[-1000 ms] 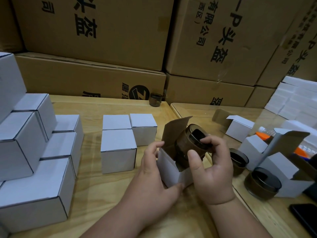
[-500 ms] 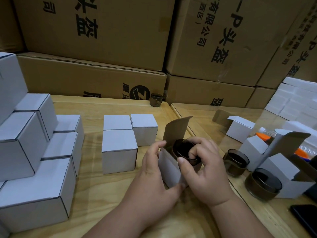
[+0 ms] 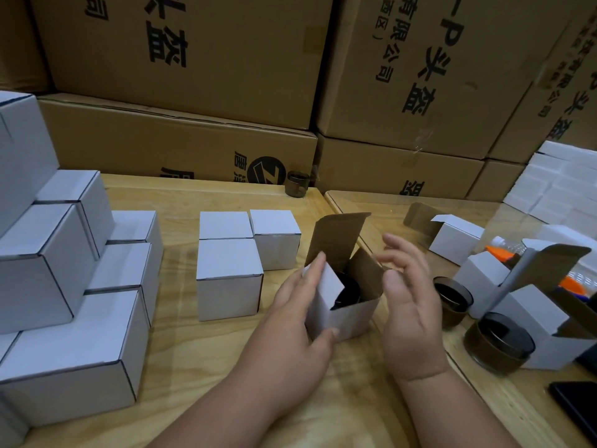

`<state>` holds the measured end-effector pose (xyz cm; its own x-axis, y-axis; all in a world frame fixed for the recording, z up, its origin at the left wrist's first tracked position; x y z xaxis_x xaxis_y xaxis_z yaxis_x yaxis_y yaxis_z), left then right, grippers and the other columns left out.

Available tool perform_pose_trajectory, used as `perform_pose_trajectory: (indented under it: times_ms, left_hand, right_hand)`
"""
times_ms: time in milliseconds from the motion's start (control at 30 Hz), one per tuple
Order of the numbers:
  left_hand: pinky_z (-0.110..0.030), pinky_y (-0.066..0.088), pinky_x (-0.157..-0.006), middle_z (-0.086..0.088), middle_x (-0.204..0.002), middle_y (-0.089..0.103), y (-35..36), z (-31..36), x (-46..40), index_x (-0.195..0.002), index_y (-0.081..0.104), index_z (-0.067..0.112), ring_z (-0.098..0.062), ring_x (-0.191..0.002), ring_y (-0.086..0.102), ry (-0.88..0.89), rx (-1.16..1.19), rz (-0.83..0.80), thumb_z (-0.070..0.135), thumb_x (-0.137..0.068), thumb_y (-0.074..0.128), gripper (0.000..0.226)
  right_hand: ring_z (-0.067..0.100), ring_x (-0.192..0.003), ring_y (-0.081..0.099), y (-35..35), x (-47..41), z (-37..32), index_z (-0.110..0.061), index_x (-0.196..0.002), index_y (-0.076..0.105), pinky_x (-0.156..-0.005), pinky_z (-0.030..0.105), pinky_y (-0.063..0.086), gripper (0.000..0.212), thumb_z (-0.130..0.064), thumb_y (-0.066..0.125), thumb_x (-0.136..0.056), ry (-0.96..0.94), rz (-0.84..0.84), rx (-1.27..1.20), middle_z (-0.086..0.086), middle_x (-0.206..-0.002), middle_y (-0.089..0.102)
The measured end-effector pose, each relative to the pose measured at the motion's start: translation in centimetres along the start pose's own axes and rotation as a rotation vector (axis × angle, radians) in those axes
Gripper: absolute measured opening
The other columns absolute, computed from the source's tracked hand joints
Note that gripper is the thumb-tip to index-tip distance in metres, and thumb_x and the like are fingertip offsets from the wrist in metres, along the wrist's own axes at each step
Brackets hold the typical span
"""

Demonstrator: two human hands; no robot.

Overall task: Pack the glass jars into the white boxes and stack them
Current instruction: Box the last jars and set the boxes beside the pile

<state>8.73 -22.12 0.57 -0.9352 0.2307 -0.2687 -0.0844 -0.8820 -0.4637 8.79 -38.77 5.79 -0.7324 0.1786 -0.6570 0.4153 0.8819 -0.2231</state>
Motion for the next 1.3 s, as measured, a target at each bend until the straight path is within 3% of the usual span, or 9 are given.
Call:
perform_pose_trajectory:
  times_ms: [167,233,367,500,667,767,900,1100,1300]
  left_hand:
    - [0.008,0.017,-0.091,0.034,-0.164,0.003,0.5,-0.5,0.0,-0.139,0.013,0.080,0.045,-0.115,0.006,-0.011,0.012,-0.017,0.028,-0.098,0.064,0.084]
    - [0.013,0.015,-0.088,0.034,-0.164,0.006,0.3,-0.5,-0.1,-0.137,0.022,0.079,0.043,-0.120,0.005,0.002,0.022,-0.004,0.026,-0.100,0.062,0.077]
    - [0.009,0.015,-0.101,0.039,-0.162,0.011,-0.1,-0.3,-0.1,-0.136,0.038,0.072,0.027,-0.141,0.009,0.011,0.053,0.025,0.019,-0.103,0.056,0.066]
    - [-0.015,0.028,-0.119,0.040,-0.158,0.020,-0.3,-0.1,-0.1,-0.125,0.048,0.067,0.019,-0.144,0.021,0.009,0.060,0.063,0.011,-0.103,0.053,0.061]
    - [-0.015,0.034,-0.114,0.039,-0.155,0.026,-0.5,-0.1,-0.2,-0.123,0.055,0.059,0.015,-0.139,0.034,0.009,0.065,0.086,0.007,-0.101,0.054,0.056]
    - [-0.020,0.037,-0.115,0.036,-0.155,0.028,-0.5,-0.1,-0.2,-0.117,0.058,0.058,0.011,-0.138,0.039,0.000,0.083,0.097,0.007,-0.100,0.055,0.054]
    - [-0.029,0.037,-0.118,0.030,-0.154,0.034,-0.6,0.0,-0.2,-0.118,0.058,0.055,0.011,-0.139,0.037,0.017,0.087,0.123,0.004,-0.099,0.055,0.055]
    - [-0.027,0.046,-0.109,0.028,-0.136,0.053,-0.7,0.2,-0.2,-0.118,0.053,0.051,0.008,-0.128,0.050,0.014,0.114,0.119,0.005,-0.099,0.053,0.050]
    - [-0.022,0.051,-0.096,0.028,-0.117,0.063,-0.8,-0.4,-0.1,-0.108,0.041,0.059,0.012,-0.112,0.060,-0.082,0.200,0.140,0.011,-0.100,0.056,0.051]
  right_hand:
    - [0.005,-0.124,0.062,0.7,0.1,2.7,-0.030,-0.133,0.056,-0.098,0.030,0.044,0.037,-0.038,0.028,-0.110,0.394,-0.001,-0.384,-0.005,-0.129,0.070]
    - [0.010,-0.121,0.065,1.2,0.3,3.4,-0.030,-0.136,0.058,-0.097,0.031,0.051,0.036,-0.030,0.032,-0.111,0.468,-0.035,-0.414,-0.005,-0.127,0.072]
    - [0.005,-0.113,0.069,1.9,0.4,4.0,-0.033,-0.135,0.060,-0.081,0.019,0.055,0.043,-0.006,0.046,-0.105,0.512,-0.108,-0.396,-0.010,-0.123,0.073]
    - [0.001,-0.103,0.070,2.0,0.2,3.9,-0.035,-0.131,0.058,-0.074,0.016,0.055,0.058,0.011,0.048,-0.097,0.454,-0.114,-0.370,-0.015,-0.107,0.074]
    - [0.002,-0.099,0.067,2.0,0.2,3.3,-0.034,-0.123,0.057,-0.075,0.018,0.054,0.059,0.016,0.047,-0.094,0.349,-0.129,-0.334,-0.011,-0.108,0.070]
    - [0.000,-0.091,0.063,1.9,0.3,2.4,-0.021,-0.114,0.058,-0.075,0.013,0.050,0.020,-0.012,0.056,-0.095,0.250,-0.172,-0.306,-0.017,-0.097,0.066]
    - [0.001,-0.100,0.062,1.8,0.3,1.3,-0.015,-0.104,0.058,-0.083,0.013,0.048,0.040,-0.050,0.054,-0.085,0.160,-0.139,-0.295,0.000,-0.111,0.064]
    - [0.000,-0.097,0.065,1.4,0.3,1.7,-0.021,-0.099,0.062,-0.079,0.017,0.052,0.027,-0.038,0.071,-0.079,0.163,-0.070,-0.219,-0.011,-0.106,0.069]
    - [0.003,-0.100,0.065,1.2,0.4,1.4,-0.021,-0.098,0.063,-0.081,0.017,0.053,0.017,-0.024,0.070,-0.083,0.139,-0.057,-0.159,-0.014,-0.104,0.069]
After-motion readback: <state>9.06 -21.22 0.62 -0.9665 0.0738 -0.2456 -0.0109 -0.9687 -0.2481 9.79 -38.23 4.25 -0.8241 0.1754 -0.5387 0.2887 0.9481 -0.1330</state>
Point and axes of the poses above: each hand's wrist, its own x-axis away from the middle knuckle, its own y-axis out of the palm, z = x × y, the point moved 7 cm from there along -x, towards the middle knuckle
